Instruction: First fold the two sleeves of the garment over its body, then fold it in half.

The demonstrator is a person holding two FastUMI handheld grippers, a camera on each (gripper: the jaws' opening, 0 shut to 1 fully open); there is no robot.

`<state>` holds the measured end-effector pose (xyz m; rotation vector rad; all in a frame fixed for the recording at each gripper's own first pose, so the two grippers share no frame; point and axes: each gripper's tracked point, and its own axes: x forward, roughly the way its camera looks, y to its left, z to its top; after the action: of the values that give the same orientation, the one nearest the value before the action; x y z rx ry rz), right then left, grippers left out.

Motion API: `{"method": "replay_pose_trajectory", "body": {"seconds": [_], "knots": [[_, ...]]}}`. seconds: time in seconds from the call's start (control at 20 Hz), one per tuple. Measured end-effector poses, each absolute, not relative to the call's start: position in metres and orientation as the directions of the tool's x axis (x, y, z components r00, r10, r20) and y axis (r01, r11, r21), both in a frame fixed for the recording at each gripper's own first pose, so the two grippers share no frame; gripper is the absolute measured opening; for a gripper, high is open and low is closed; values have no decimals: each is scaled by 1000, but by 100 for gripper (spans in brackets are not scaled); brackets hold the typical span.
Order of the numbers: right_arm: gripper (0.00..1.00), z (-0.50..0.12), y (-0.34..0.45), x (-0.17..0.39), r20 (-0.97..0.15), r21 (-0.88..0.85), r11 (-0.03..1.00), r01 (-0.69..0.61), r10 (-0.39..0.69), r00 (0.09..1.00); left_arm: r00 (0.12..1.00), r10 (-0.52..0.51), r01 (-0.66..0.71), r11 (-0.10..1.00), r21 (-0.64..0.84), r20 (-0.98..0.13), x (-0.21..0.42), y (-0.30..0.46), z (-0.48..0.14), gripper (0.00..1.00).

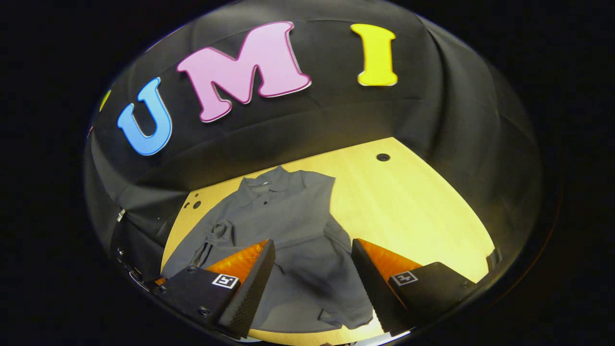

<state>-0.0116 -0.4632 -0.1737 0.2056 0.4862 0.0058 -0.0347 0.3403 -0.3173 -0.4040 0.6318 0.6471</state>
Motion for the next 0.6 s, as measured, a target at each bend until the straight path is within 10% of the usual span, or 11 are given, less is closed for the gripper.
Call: {"method": "replay_pose_trajectory", "body": {"seconds": [0.2, 0.4, 0.6], "knots": [[98, -181, -497, -31, -473, 163, 982, 93, -5, 881, 590, 433, -662, 742, -101, -681, -25, 336, -331, 98], [99, -193, -507, -30, -499, 162, 983, 81, 11, 866, 615, 412, -609, 790, -73, -672, -10, 324, -329, 78], [99, -198, -502, -18, -501, 152, 988, 15, 64, 863, 594, 460, -612, 790, 0, -660, 1, 319, -324, 17]]}}
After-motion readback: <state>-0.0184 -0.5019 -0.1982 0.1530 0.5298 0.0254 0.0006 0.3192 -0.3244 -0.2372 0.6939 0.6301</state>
